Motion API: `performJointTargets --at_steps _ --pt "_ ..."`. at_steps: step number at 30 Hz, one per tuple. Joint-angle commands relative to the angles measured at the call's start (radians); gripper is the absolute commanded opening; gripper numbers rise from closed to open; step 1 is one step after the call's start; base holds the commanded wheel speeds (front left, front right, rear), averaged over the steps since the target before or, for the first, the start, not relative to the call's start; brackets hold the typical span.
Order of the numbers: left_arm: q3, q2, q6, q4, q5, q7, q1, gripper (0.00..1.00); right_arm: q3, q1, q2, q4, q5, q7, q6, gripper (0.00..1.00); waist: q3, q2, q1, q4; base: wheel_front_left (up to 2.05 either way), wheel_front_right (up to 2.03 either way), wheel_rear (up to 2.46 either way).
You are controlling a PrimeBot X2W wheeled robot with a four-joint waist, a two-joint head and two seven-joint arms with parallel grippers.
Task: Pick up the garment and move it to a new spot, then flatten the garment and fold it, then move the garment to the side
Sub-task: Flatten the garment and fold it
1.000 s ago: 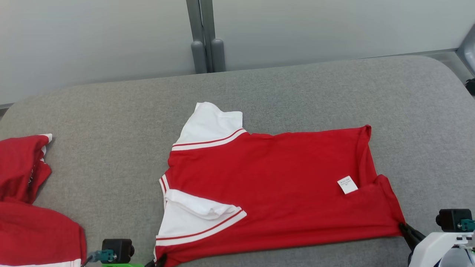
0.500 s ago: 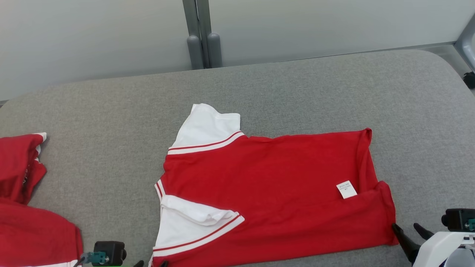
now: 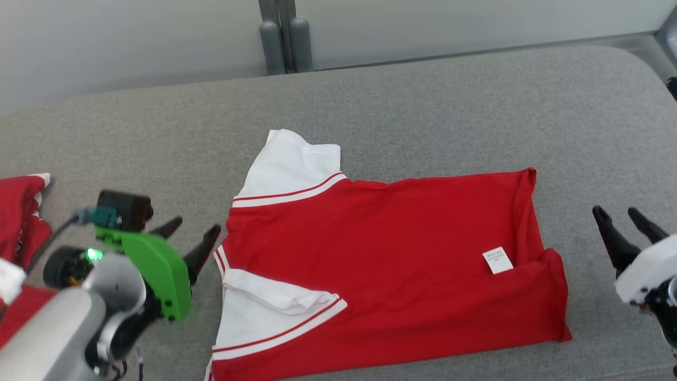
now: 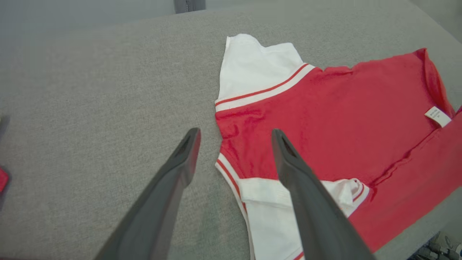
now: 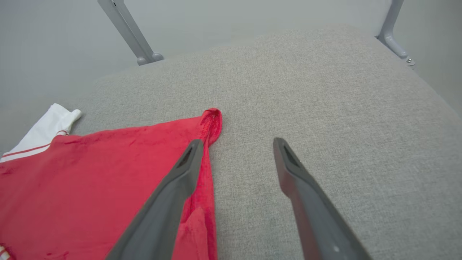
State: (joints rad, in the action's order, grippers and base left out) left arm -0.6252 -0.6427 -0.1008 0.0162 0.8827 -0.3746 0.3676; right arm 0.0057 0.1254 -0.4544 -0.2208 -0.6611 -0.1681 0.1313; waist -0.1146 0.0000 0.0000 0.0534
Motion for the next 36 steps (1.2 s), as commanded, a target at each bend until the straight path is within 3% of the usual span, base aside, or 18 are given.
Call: performJointTargets --at_steps 1,8,14,24,35,36 --pt "0.001 0.012 0.021 0.020 0.007 -0.025 0.070 1.00 0.000 0.051 -0.002 -0.011 -0.003 -0.007 -0.001 1.00 -0.062 0.0000 0.0000 0.011 0.00 0.00 0.00" --pt "-0.032 0.089 0.144 0.215 0.014 -0.172 0.389 1.00 0.075 0.301 0.021 -0.122 -0.024 -0.059 -0.001 1.00 -0.195 0.0000 0.0000 0.043 0.00 0.00 0.00" --pt "-0.084 0.152 0.201 0.378 -0.014 -0.256 0.588 1.00 0.179 0.463 0.043 -0.249 -0.052 -0.103 -0.001 1.00 -0.286 0.0000 0.0000 0.068 0.00 0.00 0.00" --pt "-0.150 0.199 0.231 0.592 -0.013 -0.300 0.758 1.00 0.333 0.611 0.060 -0.366 -0.134 -0.122 -0.001 1.00 -0.363 0.0000 0.0000 0.129 0.00 0.00 0.00" --pt "-0.201 0.162 0.232 0.685 0.034 -0.267 0.822 1.00 0.515 0.685 0.057 -0.352 -0.234 -0.041 -0.001 1.00 -0.419 0.0000 0.0000 0.193 0.00 0.00 0.00" --pt "-0.206 0.163 0.232 0.691 0.039 -0.266 0.825 1.00 0.527 0.689 0.056 -0.352 -0.240 -0.034 -0.001 0.84 -0.421 0.0000 0.0000 0.194 0.00 0.00 0.00"
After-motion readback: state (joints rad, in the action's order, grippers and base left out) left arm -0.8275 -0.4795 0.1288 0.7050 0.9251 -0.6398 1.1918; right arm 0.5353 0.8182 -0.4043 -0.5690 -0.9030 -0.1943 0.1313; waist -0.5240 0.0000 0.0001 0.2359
